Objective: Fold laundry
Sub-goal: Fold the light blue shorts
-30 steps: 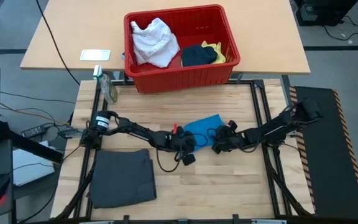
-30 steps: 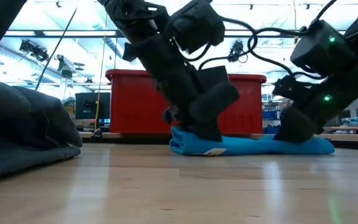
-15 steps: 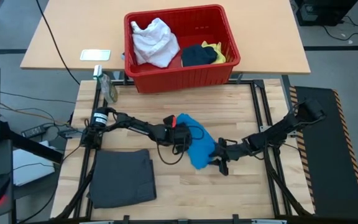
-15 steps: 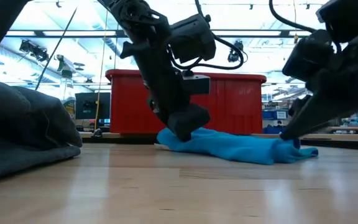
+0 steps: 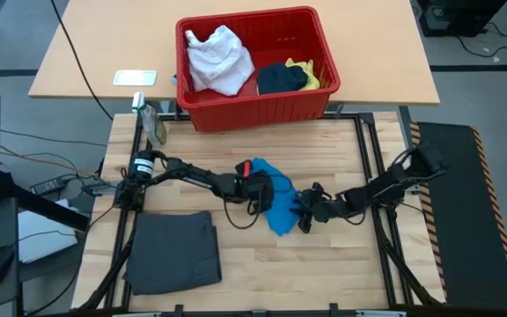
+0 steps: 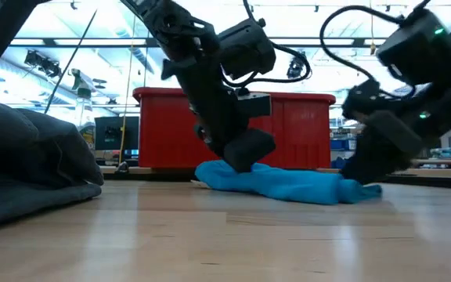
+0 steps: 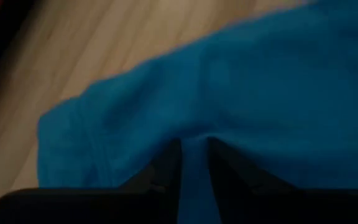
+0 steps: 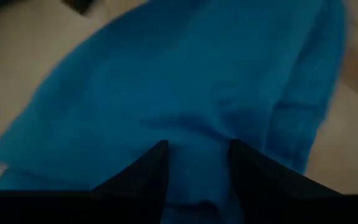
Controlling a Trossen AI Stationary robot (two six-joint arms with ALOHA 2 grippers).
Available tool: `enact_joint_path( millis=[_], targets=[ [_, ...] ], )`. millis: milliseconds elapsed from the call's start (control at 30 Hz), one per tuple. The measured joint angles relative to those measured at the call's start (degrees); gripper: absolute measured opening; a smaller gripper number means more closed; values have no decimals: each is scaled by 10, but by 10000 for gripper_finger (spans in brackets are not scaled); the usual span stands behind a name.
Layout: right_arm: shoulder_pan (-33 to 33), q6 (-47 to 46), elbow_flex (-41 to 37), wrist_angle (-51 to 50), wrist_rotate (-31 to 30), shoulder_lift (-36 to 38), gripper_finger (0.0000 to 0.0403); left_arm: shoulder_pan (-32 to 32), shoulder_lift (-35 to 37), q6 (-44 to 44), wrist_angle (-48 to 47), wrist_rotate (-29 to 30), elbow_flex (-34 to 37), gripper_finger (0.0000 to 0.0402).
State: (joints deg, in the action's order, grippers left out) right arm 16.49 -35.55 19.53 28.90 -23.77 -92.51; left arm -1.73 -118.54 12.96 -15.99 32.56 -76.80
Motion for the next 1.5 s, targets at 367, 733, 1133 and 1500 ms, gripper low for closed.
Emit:
enact_joint_path(
  millis=[367, 733, 1133, 1500],
  targets=[
    [20, 26, -2, 40, 72, 19, 176, -34, 48, 31, -87, -12, 0, 84],
    [23, 11, -1, -24, 24, 31, 176, -57, 84, -11, 37, 11, 44, 84],
    [46, 38, -2, -6, -48, 42, 176, -26, 176, 117, 279, -35, 294, 85],
    [54, 61, 1, 58, -31, 58, 176, 20, 167, 221, 672, -79, 487, 148]
  ],
)
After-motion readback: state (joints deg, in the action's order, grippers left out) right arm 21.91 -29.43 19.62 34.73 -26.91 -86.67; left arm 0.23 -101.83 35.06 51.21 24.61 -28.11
